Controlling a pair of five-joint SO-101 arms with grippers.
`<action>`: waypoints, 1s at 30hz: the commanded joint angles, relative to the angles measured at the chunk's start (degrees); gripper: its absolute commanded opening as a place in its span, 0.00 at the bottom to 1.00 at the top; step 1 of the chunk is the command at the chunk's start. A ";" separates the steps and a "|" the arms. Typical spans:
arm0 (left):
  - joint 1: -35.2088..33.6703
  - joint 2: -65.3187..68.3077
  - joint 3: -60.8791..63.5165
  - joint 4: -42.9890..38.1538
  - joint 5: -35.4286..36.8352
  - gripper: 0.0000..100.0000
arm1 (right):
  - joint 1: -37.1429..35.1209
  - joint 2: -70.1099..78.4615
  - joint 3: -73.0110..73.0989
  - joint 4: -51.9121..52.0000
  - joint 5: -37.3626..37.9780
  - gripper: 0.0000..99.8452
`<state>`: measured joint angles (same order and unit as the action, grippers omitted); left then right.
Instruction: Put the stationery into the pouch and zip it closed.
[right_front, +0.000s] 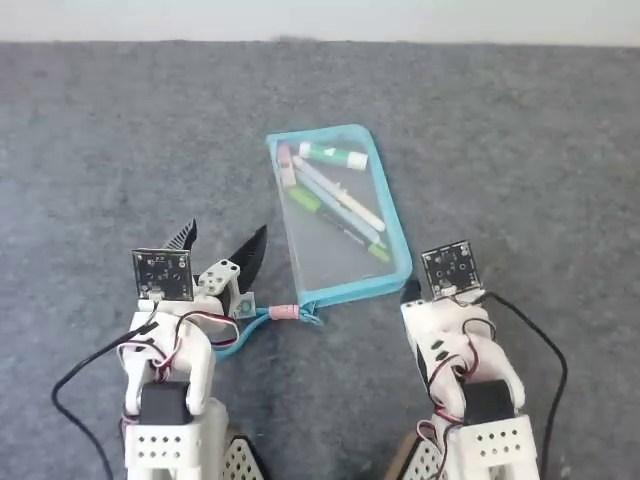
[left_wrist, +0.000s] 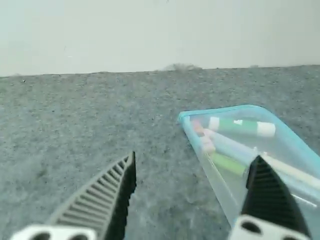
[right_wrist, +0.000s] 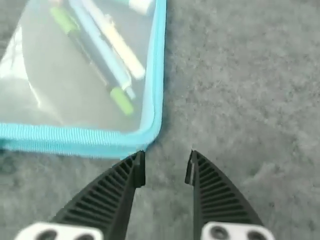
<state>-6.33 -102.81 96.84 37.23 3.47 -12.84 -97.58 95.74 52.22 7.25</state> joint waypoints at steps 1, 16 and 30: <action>-0.44 -0.26 -0.40 6.68 0.70 0.34 | 0.04 -1.63 0.97 7.43 -0.26 0.14; -0.44 -1.32 -0.40 35.08 0.70 0.34 | -0.04 -2.15 0.88 16.40 -0.26 0.14; -0.44 -1.32 -0.40 35.08 0.70 0.34 | -0.04 -2.15 0.88 16.40 -0.26 0.14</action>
<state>-6.33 -102.81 96.84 72.04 3.47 -12.84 -98.29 95.74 68.48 7.25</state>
